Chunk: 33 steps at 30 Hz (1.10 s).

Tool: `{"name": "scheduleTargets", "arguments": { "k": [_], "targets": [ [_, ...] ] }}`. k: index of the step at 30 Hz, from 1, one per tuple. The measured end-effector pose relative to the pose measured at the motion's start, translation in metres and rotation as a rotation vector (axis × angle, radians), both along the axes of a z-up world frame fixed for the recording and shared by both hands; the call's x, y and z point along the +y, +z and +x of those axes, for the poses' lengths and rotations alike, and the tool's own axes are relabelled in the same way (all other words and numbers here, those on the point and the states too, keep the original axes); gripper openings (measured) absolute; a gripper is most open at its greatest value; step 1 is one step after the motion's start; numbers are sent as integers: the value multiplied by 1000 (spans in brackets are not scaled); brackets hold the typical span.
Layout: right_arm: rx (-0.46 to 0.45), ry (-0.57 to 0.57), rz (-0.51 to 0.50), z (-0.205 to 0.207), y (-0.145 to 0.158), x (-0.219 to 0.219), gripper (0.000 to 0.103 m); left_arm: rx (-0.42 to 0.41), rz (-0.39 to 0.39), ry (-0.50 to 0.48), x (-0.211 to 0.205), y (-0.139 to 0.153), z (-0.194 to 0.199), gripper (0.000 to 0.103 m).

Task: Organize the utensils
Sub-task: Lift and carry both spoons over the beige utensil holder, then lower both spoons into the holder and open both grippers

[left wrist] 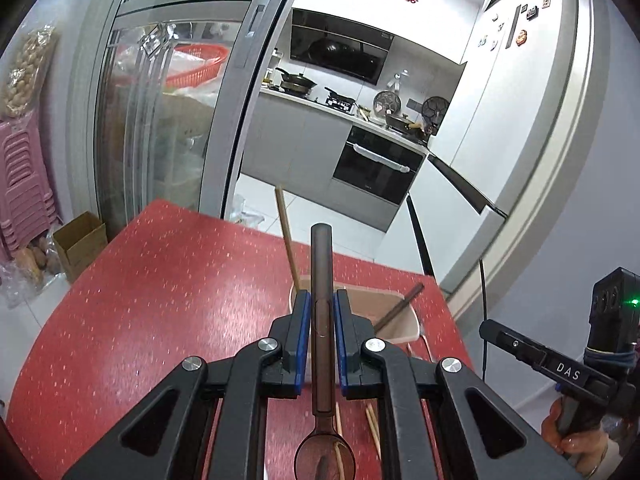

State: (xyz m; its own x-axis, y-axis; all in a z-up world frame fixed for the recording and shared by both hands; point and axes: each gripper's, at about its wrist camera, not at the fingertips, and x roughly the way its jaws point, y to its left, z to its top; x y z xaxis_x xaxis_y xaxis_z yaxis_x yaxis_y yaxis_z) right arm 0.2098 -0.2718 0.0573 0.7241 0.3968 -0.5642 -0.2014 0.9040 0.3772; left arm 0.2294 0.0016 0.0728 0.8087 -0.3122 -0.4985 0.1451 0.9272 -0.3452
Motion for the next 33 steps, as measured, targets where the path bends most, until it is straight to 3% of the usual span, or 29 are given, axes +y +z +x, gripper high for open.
{"name": "scheduleTargets", "arguments": {
  "k": [11, 21, 33],
  "targets": [
    [-94, -11, 27, 65, 2, 15, 12, -59, 35, 33, -21, 16, 69, 34],
    [-148, -32, -4, 115, -20, 33, 12, -83, 60, 53, -35, -6, 120, 34],
    [-155, -13, -51, 115, -57, 31, 12, -129, 98, 70, -42, -40, 111, 34]
  ]
}}
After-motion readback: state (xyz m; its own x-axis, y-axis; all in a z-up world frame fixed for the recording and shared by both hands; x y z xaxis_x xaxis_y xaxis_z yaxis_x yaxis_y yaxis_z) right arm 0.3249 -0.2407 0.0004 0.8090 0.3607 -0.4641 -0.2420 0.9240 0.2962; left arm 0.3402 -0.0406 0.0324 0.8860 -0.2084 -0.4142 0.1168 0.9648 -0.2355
